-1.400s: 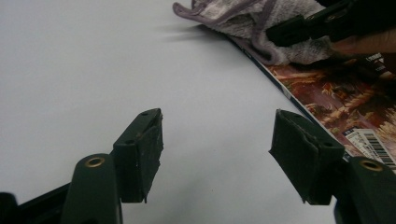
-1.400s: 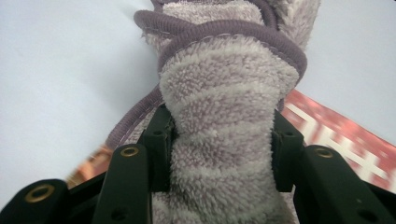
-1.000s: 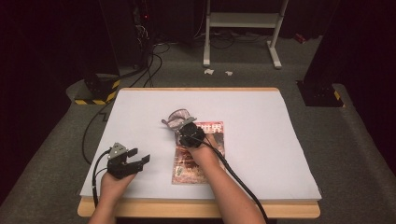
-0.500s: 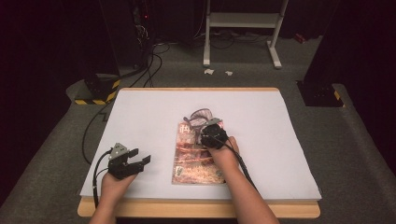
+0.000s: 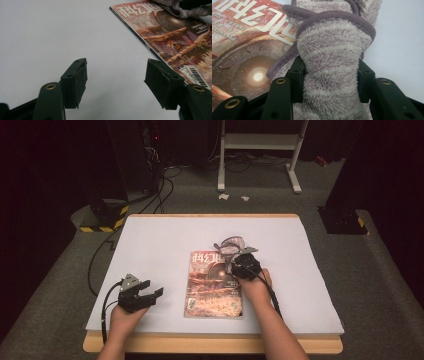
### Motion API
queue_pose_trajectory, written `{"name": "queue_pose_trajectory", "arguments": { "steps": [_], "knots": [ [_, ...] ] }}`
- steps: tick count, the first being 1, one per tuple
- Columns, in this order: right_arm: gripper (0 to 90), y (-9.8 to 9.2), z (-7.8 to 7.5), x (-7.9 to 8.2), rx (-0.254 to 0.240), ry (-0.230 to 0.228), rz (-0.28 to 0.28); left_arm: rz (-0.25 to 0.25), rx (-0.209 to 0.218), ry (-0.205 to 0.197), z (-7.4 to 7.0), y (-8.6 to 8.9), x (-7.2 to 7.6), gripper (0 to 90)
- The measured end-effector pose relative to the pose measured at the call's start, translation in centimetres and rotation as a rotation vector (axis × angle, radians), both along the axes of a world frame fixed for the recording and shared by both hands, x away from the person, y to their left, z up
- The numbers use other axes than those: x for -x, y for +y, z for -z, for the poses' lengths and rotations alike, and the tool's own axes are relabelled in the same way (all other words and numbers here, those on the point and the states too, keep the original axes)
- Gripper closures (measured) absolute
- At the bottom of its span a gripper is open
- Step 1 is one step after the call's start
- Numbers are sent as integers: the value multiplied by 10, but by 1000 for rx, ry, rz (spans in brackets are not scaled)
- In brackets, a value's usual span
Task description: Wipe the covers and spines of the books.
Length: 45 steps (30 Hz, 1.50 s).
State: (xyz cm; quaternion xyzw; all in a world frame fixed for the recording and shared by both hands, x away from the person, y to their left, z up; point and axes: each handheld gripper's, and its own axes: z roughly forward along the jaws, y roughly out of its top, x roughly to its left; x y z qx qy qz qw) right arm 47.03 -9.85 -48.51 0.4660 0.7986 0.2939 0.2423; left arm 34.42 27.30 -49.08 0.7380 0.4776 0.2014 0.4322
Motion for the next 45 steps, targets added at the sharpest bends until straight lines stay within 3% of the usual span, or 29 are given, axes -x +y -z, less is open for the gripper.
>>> {"name": "queue_pose_trajectory", "arguments": {
  "steps": [9, 17, 18, 33, 37, 41, 45],
  "knots": [
    [538, 5, -1, -2, 21, 9, 2, 0, 0, -3, 0, 1, 0, 341],
    [541, 24, -2, -6, 50, 8, -20, 4, 7, -10, -2, 0, 0, 341],
    [541, 36, -2, -7, 56, 7, -45, 4, 8, -11, -2, 1, 0, 341],
    [544, 110, 0, -10, 46, 9, -155, 10, 18, -13, -3, 2, 0, 341],
    [544, 131, 1, -7, 24, 15, -189, 8, 19, -13, -2, 3, -1, 341],
    [542, 144, 1, -2, 20, 19, -218, 6, 20, -13, -3, 4, 0, 341],
    [539, 142, 0, -3, 19, 25, -227, 6, 17, -10, -2, 4, 0, 341]
  ]
}}
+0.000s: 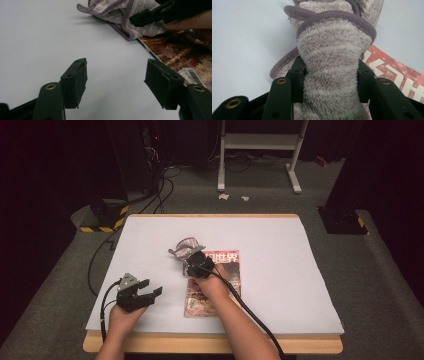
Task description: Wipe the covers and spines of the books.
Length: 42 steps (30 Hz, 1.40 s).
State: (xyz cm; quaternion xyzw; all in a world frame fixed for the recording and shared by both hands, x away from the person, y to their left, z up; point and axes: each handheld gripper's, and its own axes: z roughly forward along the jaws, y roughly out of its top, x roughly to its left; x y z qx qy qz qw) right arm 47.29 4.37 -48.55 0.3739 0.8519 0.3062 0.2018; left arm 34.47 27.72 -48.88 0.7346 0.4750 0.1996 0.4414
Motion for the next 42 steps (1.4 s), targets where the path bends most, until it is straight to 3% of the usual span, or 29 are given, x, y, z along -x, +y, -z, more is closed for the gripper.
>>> {"name": "queue_pose_trajectory", "arguments": {
  "steps": [8, 22, 26, 31, 42],
  "knots": [
    [535, -23, 0, -3, 13, -9, 48, -2, -3, 2, 0, 0, 1, 341],
    [536, -122, -1, -10, -1, -20, 226, 9, -10, 0, 1, -5, 1, 342],
    [536, -142, -1, -9, -20, -14, 258, 18, -11, -9, -1, -9, 2, 342],
    [537, -154, 0, -6, -37, -13, 271, 28, -26, 0, 1, -14, 2, 342],
    [543, -152, -7, -1, -40, -33, 263, 33, -42, 4, 3, -18, 2, 342]
  ]
}}
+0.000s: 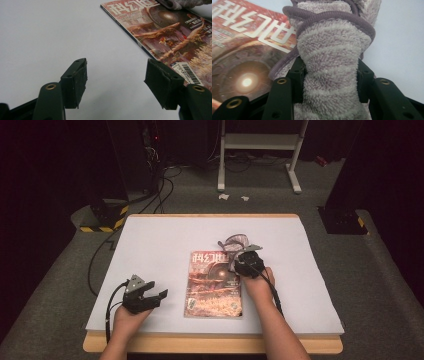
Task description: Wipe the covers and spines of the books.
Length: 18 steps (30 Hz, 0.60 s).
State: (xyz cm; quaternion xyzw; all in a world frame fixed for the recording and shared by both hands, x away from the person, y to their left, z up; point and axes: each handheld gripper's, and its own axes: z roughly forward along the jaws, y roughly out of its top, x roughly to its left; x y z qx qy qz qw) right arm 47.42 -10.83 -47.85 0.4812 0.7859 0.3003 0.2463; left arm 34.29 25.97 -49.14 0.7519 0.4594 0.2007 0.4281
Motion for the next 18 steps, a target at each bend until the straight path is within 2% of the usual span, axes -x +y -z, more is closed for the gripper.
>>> {"name": "queue_pose_trajectory", "arguments": {
  "steps": [3, 9, 13, 18],
  "knots": [
    [543, -3, -6, 4, -6, -17, -5, 1, -1, 0, 0, 0, 0, 342],
    [542, -21, -20, 16, -21, -55, 7, -1, -3, 1, 0, -1, 0, 340],
    [542, -40, -24, 28, -25, -73, 25, 3, -9, 2, 0, -3, 0, 340],
    [542, -67, -21, 43, -40, -81, 61, 11, -15, 3, 1, -6, 0, 340]
  ]
}}
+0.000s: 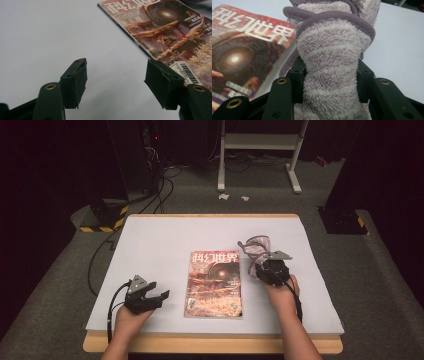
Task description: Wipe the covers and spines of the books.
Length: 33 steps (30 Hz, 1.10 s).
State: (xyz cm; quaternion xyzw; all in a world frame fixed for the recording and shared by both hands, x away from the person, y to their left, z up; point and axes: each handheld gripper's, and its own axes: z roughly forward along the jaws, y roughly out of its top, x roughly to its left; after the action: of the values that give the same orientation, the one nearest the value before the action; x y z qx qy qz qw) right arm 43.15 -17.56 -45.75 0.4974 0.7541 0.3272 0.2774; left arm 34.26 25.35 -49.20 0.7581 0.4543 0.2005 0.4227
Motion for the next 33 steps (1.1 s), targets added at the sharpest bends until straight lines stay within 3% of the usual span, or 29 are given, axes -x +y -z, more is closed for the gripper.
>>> {"name": "queue_pose_trajectory", "arguments": {
  "steps": [8, 11, 13, 16, 21, 33],
  "knots": [
    [537, -35, 17, 34, -19, -1, 47, 21, -1, 14, 2, -7, -1, 336],
    [535, -43, 28, 45, -54, -6, 63, 31, -5, 17, 2, -11, -1, 336],
    [535, -46, 36, 47, -12, 33, 49, 41, -4, 21, 3, -15, 0, 336],
    [530, -54, 40, 46, -49, 41, 57, 51, -8, 19, 2, -20, 1, 336],
    [513, -52, 41, 44, -20, 41, 50, 69, -16, 23, 3, -27, 3, 335],
    [439, -54, 40, 43, -31, 54, 51, 97, -11, 39, 3, -32, 3, 337]
  ]
}}
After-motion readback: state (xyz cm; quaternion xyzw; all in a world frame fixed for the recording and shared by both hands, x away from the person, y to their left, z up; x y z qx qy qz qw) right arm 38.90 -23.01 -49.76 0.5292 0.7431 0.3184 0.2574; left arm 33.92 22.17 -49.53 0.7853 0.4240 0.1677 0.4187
